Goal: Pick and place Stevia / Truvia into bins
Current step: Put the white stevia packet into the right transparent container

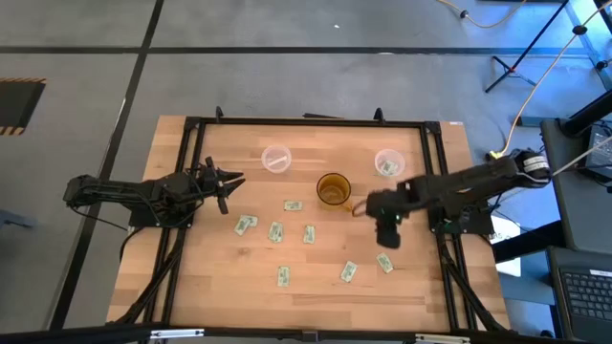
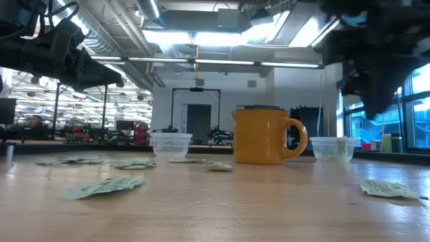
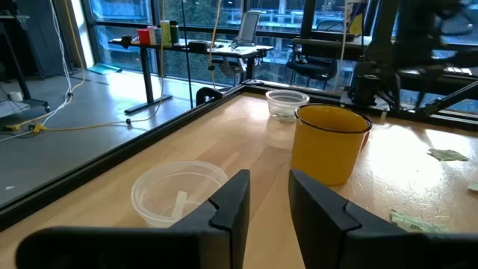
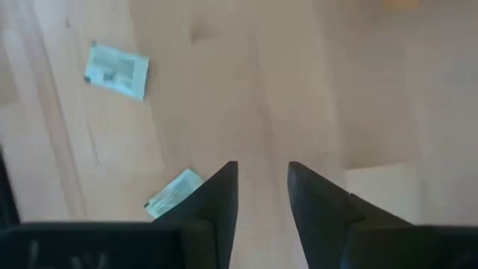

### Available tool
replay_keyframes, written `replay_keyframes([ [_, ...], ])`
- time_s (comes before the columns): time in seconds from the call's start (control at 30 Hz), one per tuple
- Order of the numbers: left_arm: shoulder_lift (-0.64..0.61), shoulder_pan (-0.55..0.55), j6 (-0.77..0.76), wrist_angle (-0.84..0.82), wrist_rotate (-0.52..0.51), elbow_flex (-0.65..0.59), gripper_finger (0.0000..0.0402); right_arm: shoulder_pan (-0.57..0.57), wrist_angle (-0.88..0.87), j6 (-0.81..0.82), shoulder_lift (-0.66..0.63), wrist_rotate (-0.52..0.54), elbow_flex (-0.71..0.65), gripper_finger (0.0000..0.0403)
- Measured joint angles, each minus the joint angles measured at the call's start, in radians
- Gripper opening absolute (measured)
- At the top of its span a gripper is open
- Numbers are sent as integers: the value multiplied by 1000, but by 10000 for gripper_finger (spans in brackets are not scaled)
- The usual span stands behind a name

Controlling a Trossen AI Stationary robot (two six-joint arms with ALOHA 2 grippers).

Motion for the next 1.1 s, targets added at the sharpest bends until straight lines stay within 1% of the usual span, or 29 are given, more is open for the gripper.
replay_keyframes([
  [0.13, 0, 0, 0, 0, 0, 0, 88, 162, 76, 120, 0, 130, -53, 121],
  [0.23, 0, 0, 0, 0, 0, 0, 88, 267, 165, 168, 0, 203, -89, 121],
  [0.4, 0, 0, 0, 0, 0, 0, 88, 376, 272, 244, 1, 294, -134, 121],
  [0.57, 0, 0, 0, 0, 0, 0, 88, 429, 343, 347, 1, 311, -197, 121],
  [0.73, 0, 0, 0, 0, 0, 0, 88, 473, 363, 431, 1, 323, -255, 121],
  [0.83, 0, 0, 0, 0, 0, 0, 88, 487, 376, 452, 2, 323, -281, 119],
  [0.93, 0, 0, 0, 0, 0, 0, 88, 495, 398, 448, 2, 323, -305, 110],
  [1.1, 0, 0, -3, 0, 0, 0, 88, 495, 450, 365, 21, 333, -319, 89],
])
